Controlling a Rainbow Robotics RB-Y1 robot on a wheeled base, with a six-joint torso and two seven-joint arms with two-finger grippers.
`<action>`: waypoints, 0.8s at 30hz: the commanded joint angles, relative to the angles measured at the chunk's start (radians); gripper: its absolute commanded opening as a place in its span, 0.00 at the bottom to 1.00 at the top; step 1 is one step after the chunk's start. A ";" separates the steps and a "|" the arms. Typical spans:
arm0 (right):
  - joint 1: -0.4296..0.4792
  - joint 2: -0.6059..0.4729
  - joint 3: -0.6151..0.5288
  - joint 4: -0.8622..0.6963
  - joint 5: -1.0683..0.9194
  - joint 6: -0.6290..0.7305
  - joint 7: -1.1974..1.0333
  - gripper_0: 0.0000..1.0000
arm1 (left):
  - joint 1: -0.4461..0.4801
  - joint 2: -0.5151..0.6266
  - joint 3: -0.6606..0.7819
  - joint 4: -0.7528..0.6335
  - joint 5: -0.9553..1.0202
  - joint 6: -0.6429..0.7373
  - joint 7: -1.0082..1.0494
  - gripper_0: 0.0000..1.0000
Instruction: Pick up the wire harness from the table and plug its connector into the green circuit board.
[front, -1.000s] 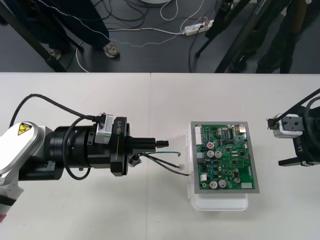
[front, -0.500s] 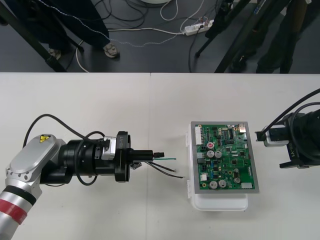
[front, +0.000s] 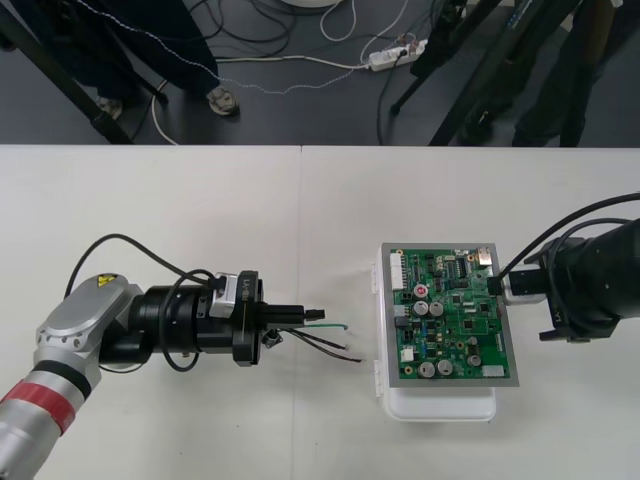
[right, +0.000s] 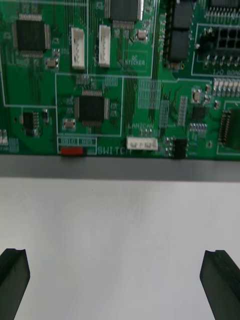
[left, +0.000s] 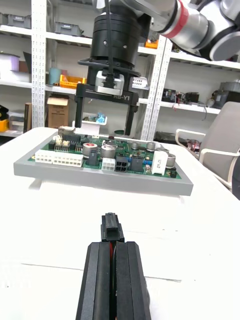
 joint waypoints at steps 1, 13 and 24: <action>-0.029 0.056 0.029 -0.027 0.051 -0.006 -0.048 1.00 | -0.059 -0.046 0.006 0.023 0.004 -0.076 -0.129 0.00; -0.023 0.111 0.075 -0.027 0.148 -0.006 -0.066 1.00 | -0.088 -0.080 0.006 0.023 -0.037 -0.072 -0.137 0.00; 0.009 0.150 0.078 -0.039 0.183 -0.006 -0.107 1.00 | -0.098 -0.090 -0.054 0.023 -0.014 -0.017 -0.126 0.00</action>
